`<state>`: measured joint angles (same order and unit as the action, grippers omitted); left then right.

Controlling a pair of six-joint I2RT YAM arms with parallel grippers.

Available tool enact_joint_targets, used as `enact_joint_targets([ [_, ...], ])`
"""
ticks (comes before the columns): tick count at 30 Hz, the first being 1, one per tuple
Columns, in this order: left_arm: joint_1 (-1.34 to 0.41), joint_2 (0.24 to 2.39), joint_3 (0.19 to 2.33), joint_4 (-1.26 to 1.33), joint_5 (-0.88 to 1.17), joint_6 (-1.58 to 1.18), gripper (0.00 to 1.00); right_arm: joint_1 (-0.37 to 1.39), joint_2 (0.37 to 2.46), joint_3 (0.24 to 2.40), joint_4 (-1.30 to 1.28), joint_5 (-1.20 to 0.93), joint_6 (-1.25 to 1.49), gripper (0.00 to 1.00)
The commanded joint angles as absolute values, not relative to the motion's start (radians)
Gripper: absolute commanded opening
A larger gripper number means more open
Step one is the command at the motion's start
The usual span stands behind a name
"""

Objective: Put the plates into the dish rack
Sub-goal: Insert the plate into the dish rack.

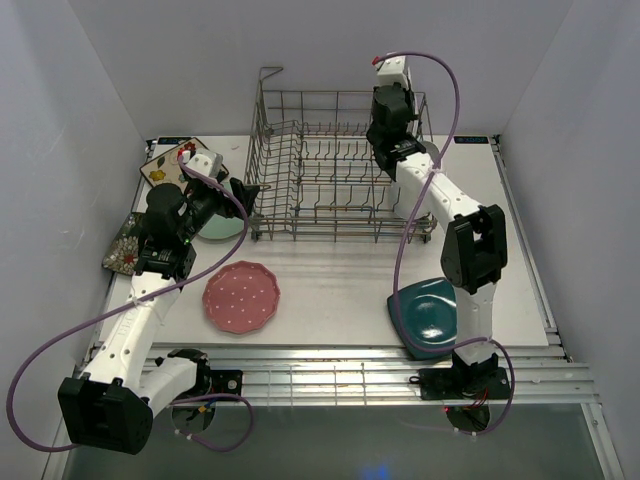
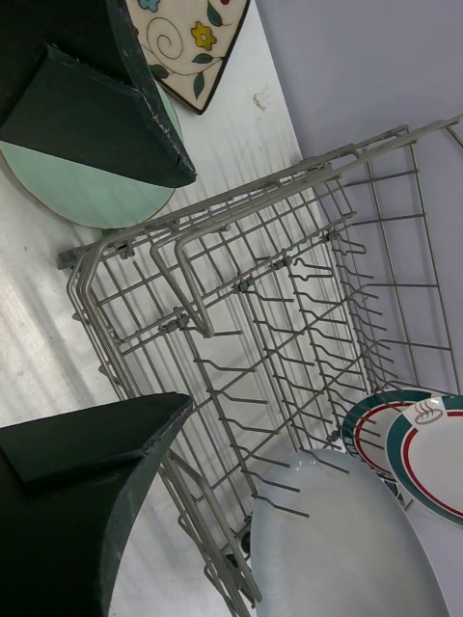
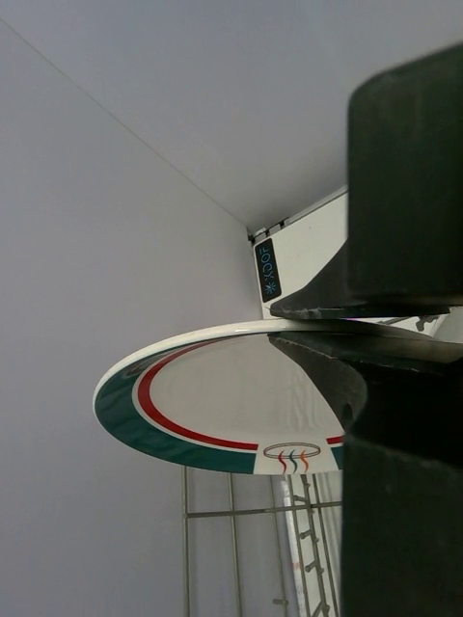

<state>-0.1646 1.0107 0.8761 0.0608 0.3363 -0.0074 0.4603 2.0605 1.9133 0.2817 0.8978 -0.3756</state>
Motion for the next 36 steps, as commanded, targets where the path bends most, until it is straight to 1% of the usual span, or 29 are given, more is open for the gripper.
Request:
enact_joint_targets([
  [1,-0.160,1.003,0.894,0.074,0.327,-0.005,0.98,0.462,2.065,1.959,0.442,0.953,-0.425,0.08],
  [7,-0.160,1.005,0.891,0.075,0.325,-0.005,0.98,0.465,2.109,1.965,0.514,0.985,-0.515,0.08],
  [13,-0.160,1.003,0.891,0.077,0.325,-0.005,0.98,0.465,2.143,1.965,0.548,0.985,-0.546,0.08],
  [36,-0.160,1.000,0.914,0.048,0.337,-0.005,0.98,0.482,2.267,2.013,0.541,0.919,-0.572,0.08],
])
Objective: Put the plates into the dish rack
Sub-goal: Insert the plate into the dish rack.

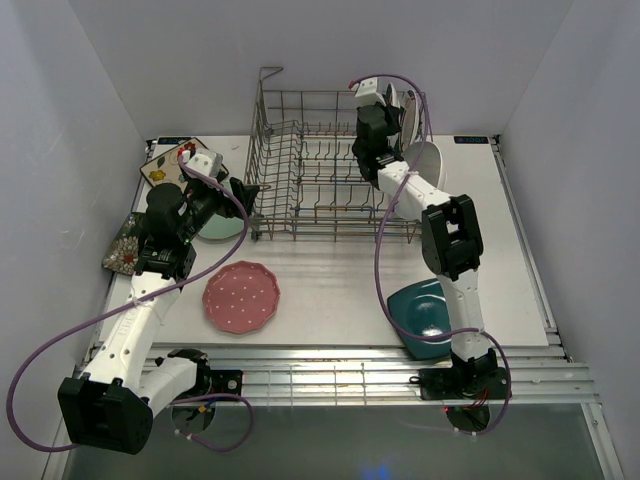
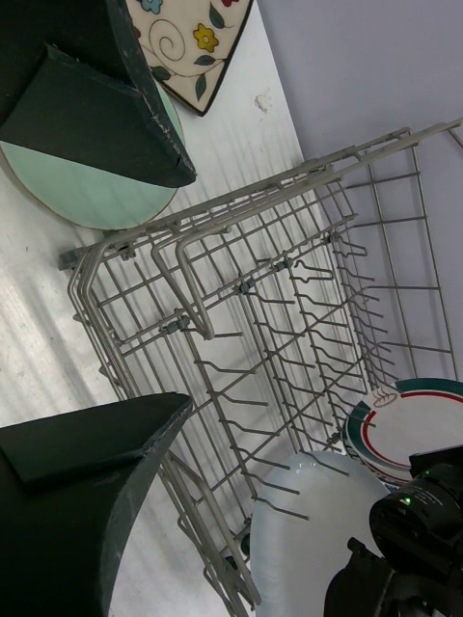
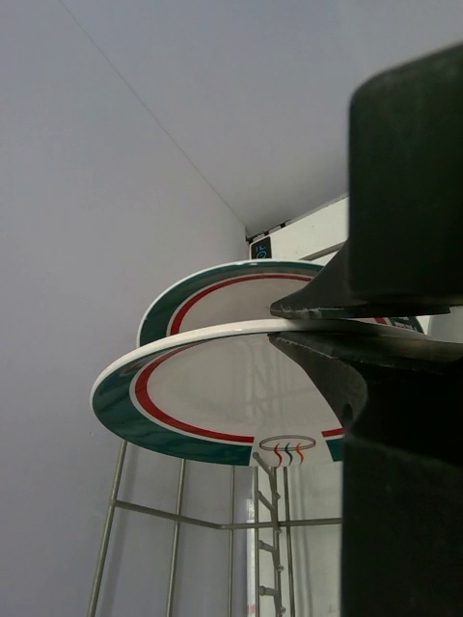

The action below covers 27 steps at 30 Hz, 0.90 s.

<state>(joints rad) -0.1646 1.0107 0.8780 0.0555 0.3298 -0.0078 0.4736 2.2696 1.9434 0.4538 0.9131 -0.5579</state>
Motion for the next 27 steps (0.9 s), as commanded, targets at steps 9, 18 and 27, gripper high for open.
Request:
enact_joint_targets([
  [9,-0.160,0.997,0.910,0.052,0.307,-0.005,0.98,0.485,2.279,1.988,0.535,0.916,-0.551,0.08],
  [18,-0.160,0.993,0.905,0.060,0.310,-0.005,0.98,0.505,2.290,1.954,0.543,0.908,-0.557,0.08],
  [27,-0.160,0.983,0.900,0.064,0.310,-0.005,0.98,0.529,2.332,1.974,0.551,0.930,-0.572,0.08],
])
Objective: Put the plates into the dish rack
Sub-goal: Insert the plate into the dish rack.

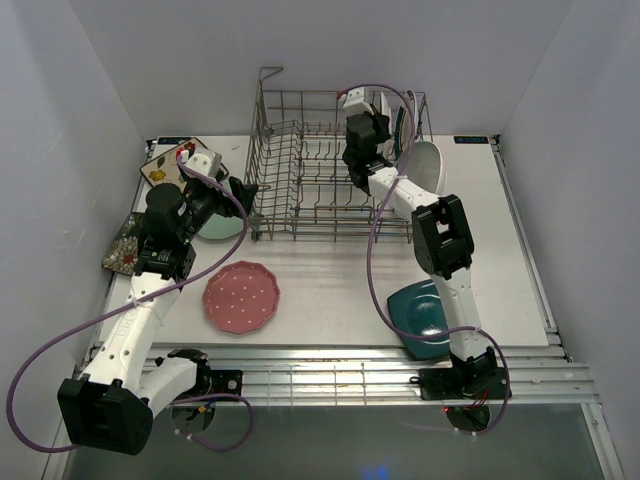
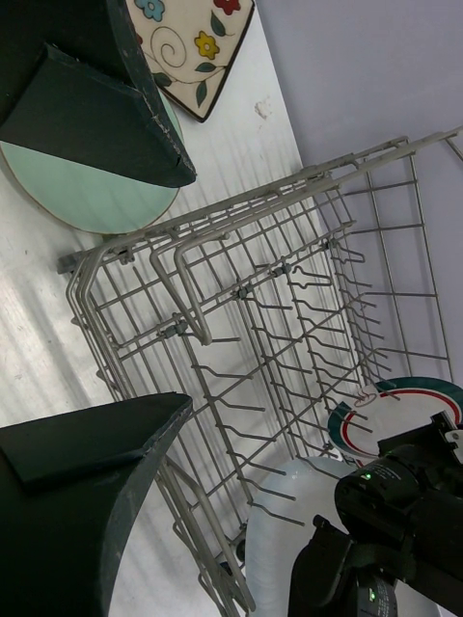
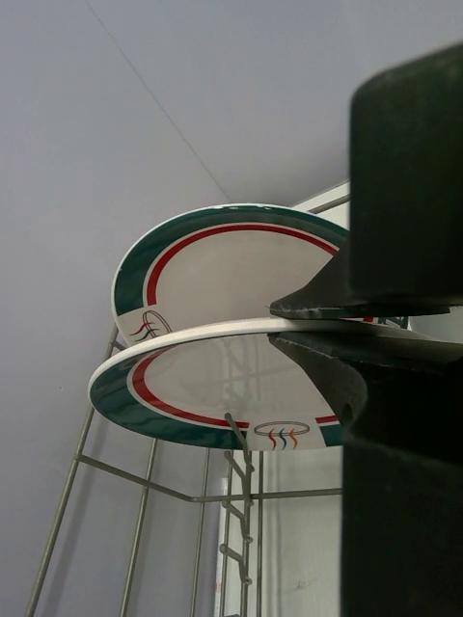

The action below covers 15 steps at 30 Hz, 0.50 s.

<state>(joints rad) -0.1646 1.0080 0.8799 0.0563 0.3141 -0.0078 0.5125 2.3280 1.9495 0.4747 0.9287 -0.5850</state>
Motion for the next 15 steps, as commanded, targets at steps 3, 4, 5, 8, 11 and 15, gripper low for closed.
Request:
enact_joint_targets([
  [3,-0.160,0.980,0.897,0.067,0.308,-0.005,0.98,0.529,2.339,1.980,0.546,0.939,-0.560,0.08],
  [4,-0.160,0.980,0.897,0.067,0.308,-0.005,0.98,0.528,2.341,1.983,0.545,0.943,-0.557,0.08],
  [5,-0.160,0.980,0.897,0.067,0.308,-0.005,0.98,0.525,2.344,1.996,0.526,0.948,-0.542,0.08],
  [8,-0.160,0.979,0.899,0.067,0.305,-0.005,0.98,0.514,2.329,1.994,0.483,0.936,-0.490,0.08],
  [11,-0.160,0.979,0.899,0.069,0.305,-0.005,0.98,0.494,2.313,2.006,0.395,0.899,-0.399,0.08],
  [15,-0.160,0.977,0.897,0.069,0.310,-0.005,0.98,0.469,2.290,1.996,0.330,0.877,-0.309,0.09],
])
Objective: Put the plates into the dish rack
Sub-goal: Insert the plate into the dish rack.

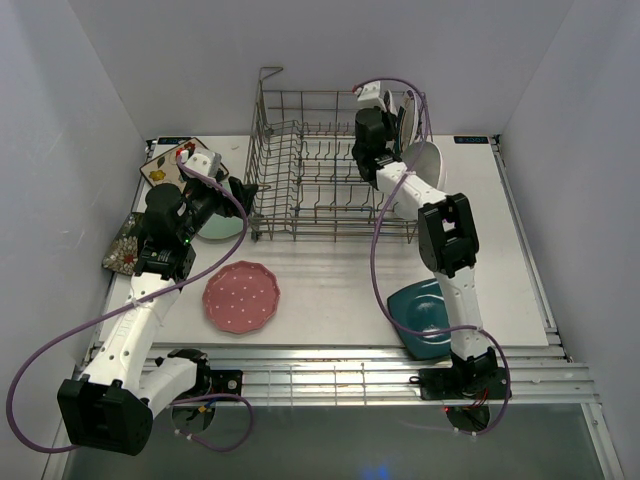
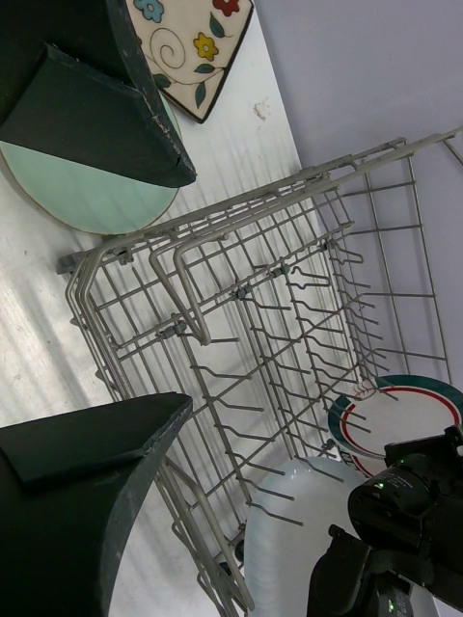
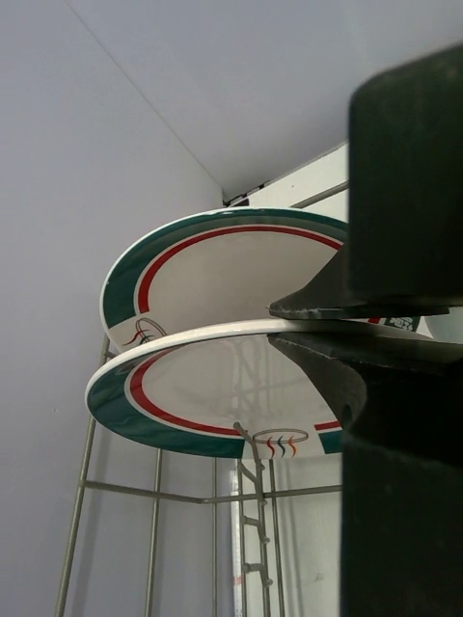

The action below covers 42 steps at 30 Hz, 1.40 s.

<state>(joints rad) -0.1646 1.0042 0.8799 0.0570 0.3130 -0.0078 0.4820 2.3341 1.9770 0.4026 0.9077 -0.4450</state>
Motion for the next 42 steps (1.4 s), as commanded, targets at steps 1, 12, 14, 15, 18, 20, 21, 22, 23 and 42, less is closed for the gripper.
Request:
enact_joint_targets([
  [1,-0.160,0.979,0.899,0.069,0.310,-0.005,0.98,0.465,2.284,1.987,0.330,0.874,-0.304,0.09],
  [12,-0.160,0.977,0.899,0.069,0.307,-0.006,0.98,0.462,2.267,1.967,0.342,0.900,-0.330,0.50],
  [14,-0.160,0.977,0.902,0.069,0.302,-0.009,0.98,0.463,2.252,1.967,0.334,0.903,-0.325,0.50],
  [15,-0.160,0.977,0.905,0.069,0.304,-0.009,0.98,0.465,2.247,1.967,0.333,0.907,-0.322,0.50],
  [18,-0.160,0.976,0.907,0.066,0.305,-0.011,0.98,0.469,2.221,1.970,0.318,0.900,-0.305,0.51],
  [20,-0.160,0.973,0.904,0.067,0.304,-0.009,0.98,0.477,2.201,1.971,0.313,0.900,-0.305,0.52],
  [21,-0.160,0.971,0.902,0.067,0.304,-0.008,0.98,0.480,2.194,1.970,0.304,0.896,-0.305,0.52],
  [22,-0.160,0.973,0.902,0.067,0.305,-0.006,0.98,0.485,2.186,1.970,0.299,0.896,-0.304,0.52],
  [23,-0.160,0.971,0.900,0.069,0.307,-0.005,0.98,0.488,2.168,1.967,0.296,0.896,-0.304,0.52],
  [42,-0.160,0.986,0.911,0.051,0.345,-0.005,0.98,0.624,1.829,1.617,0.330,0.916,-0.239,0.52],
])
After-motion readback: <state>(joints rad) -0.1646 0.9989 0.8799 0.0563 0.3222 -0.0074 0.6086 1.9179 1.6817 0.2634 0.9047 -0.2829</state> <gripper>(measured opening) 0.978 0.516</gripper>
